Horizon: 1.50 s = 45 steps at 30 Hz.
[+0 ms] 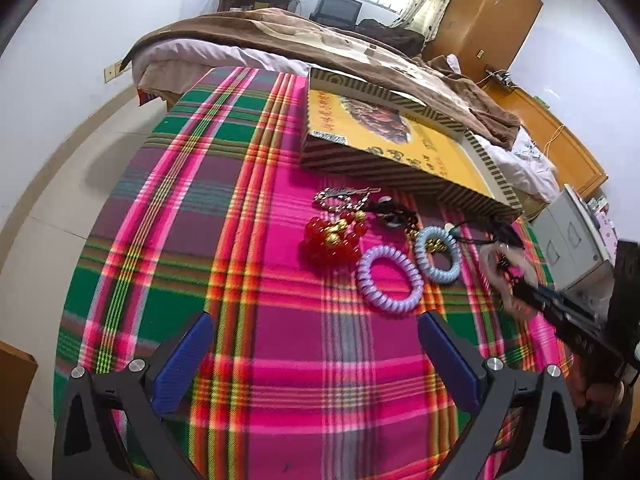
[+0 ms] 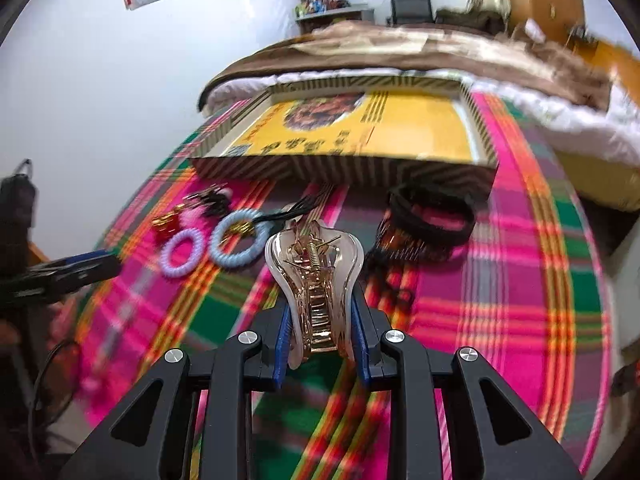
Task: Organize jewelry
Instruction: 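Grasp the red bead bracelet with the left gripper while the right gripper holds the claw clip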
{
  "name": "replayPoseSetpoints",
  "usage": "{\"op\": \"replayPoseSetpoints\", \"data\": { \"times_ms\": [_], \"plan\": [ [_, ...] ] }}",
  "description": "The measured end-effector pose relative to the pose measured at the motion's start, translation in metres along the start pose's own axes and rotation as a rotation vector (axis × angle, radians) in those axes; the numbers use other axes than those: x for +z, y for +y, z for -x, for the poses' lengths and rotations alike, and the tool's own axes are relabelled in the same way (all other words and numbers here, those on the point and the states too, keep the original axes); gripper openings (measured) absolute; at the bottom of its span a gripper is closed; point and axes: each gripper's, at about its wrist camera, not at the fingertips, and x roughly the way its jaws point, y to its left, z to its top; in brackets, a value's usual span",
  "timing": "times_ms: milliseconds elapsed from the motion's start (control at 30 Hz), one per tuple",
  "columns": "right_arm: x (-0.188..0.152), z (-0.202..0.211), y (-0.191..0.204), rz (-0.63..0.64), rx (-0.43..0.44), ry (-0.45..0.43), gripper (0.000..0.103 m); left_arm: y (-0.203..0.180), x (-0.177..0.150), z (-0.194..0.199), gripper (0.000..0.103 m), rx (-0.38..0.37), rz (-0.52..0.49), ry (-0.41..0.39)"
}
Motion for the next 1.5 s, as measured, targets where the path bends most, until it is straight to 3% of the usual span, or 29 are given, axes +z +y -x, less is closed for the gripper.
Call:
{"op": "replayPoseSetpoints", "data": {
  "times_ms": [300,600,900,1067,1333,1500],
  "plan": [
    [-0.012,0.030,0.005,0.082,-0.117,0.029,0.027,-0.004,0.009,-0.007,0.103,0.045,-0.014,-0.001],
    [-0.034,0.057,-0.012,-0.060,-0.086,-0.092,0.027,-0.010,0.027,-0.021,0.103,0.114,-0.048,-0.042],
    [-0.026,0.057,-0.006,-0.110,-0.037,-0.163,0.027,-0.012,0.041,-0.040,0.101,0.175,-0.057,-0.047],
    [-0.024,0.049,-0.001,-0.096,-0.035,-0.158,0.027,-0.012,0.041,-0.051,0.084,0.169,-0.060,-0.007],
    [-0.019,0.044,0.005,-0.076,-0.022,-0.162,0.027,-0.019,0.044,-0.058,0.077,0.193,-0.086,-0.003],
    [-0.016,0.041,0.006,-0.075,-0.024,-0.166,0.027,-0.021,0.044,-0.057,0.057,0.208,-0.094,-0.006]
  ]
}}
